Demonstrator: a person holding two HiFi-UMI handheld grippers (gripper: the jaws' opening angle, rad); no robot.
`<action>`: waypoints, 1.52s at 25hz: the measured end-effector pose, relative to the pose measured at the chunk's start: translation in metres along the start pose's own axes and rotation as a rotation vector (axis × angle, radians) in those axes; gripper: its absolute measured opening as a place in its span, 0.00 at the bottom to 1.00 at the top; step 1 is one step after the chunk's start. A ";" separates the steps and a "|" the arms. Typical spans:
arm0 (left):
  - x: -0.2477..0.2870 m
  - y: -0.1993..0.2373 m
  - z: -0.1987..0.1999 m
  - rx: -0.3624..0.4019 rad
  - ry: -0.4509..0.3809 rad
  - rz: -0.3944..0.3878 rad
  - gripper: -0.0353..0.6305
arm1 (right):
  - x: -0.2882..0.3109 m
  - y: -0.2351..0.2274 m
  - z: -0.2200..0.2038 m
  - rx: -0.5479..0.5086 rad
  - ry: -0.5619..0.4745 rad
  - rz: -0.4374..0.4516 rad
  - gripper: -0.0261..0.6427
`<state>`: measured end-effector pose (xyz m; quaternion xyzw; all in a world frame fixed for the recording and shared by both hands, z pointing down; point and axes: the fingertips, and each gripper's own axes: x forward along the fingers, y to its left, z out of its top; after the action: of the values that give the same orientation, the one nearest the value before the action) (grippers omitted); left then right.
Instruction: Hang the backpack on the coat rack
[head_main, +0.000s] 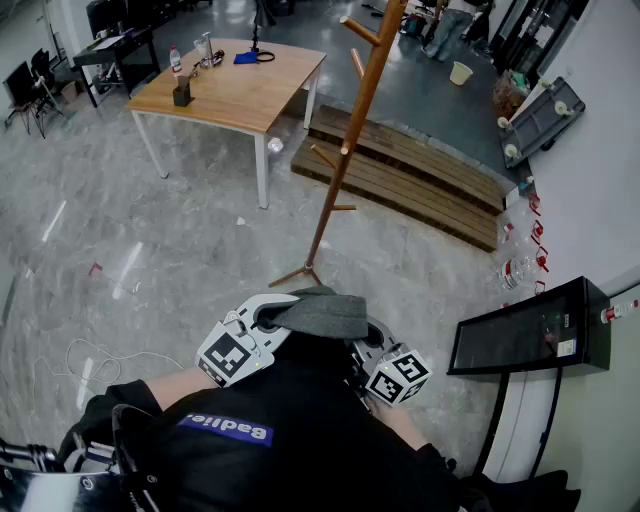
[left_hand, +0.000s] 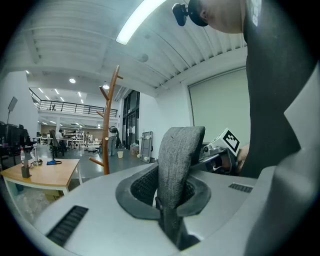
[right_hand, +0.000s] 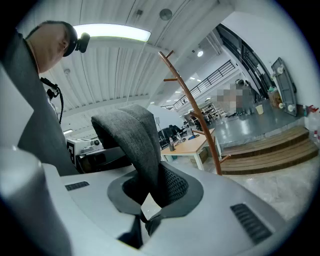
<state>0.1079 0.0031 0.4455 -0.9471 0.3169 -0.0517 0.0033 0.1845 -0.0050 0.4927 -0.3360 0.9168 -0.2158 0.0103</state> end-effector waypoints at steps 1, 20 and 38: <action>0.001 0.000 -0.002 0.006 0.002 -0.003 0.10 | 0.000 -0.001 0.000 0.000 0.000 0.001 0.09; 0.017 0.031 0.013 0.033 -0.017 0.116 0.10 | 0.018 -0.017 0.029 -0.166 0.024 0.051 0.09; 0.024 0.159 0.097 0.051 -0.100 -0.029 0.10 | 0.096 -0.021 0.127 -0.367 0.063 -0.066 0.09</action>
<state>0.0413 -0.1412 0.3448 -0.9526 0.3010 -0.0123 0.0425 0.1439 -0.1286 0.3980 -0.3554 0.9290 -0.0553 -0.0868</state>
